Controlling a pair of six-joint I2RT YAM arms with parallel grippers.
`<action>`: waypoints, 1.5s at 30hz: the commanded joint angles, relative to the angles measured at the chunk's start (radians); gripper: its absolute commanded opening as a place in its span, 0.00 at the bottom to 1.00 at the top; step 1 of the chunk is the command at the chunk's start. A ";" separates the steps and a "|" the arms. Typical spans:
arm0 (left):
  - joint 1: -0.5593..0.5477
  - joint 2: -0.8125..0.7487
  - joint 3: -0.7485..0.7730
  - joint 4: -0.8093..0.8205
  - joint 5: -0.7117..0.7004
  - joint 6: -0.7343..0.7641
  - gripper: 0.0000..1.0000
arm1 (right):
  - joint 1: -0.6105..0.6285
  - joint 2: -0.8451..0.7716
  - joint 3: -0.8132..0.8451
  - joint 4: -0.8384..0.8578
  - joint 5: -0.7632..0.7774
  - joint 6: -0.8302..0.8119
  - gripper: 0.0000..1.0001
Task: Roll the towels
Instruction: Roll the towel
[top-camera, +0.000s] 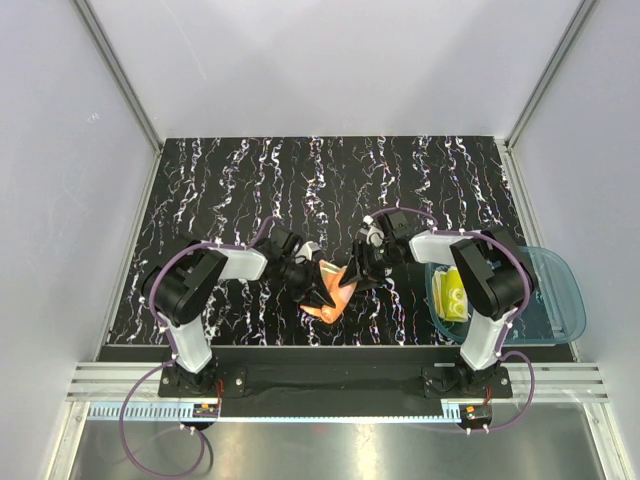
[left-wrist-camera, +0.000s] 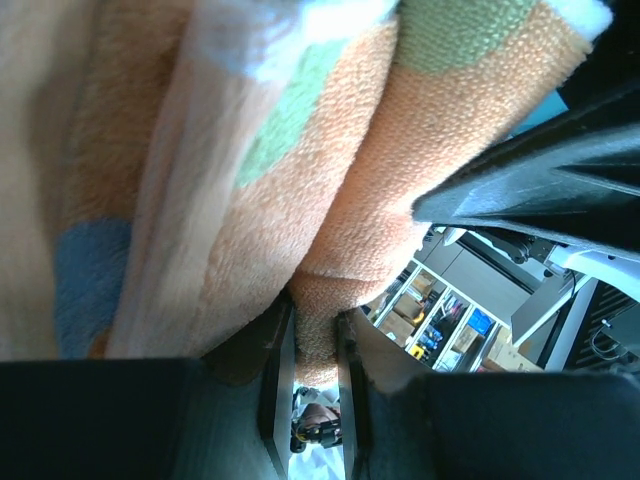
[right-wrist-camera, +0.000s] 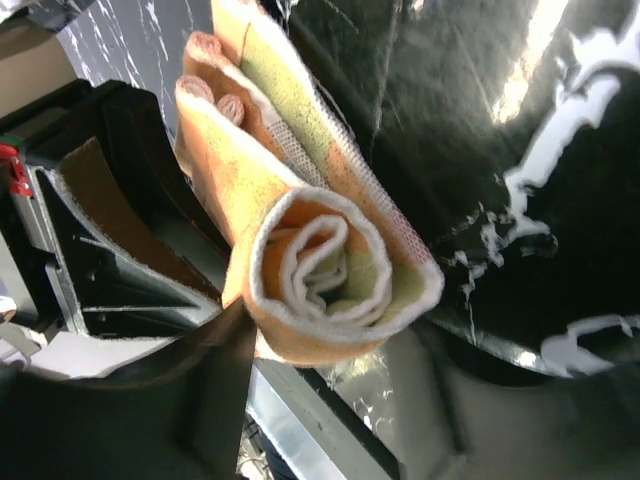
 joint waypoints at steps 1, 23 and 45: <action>0.012 0.012 -0.014 0.002 -0.020 0.010 0.13 | 0.024 0.043 -0.020 0.083 -0.013 0.024 0.53; -0.118 -0.248 0.293 -0.636 -0.736 0.251 0.50 | 0.121 0.090 0.207 -0.281 0.211 -0.053 0.15; -0.500 -0.180 0.399 -0.644 -1.009 0.233 0.50 | 0.133 0.125 0.290 -0.367 0.243 -0.070 0.13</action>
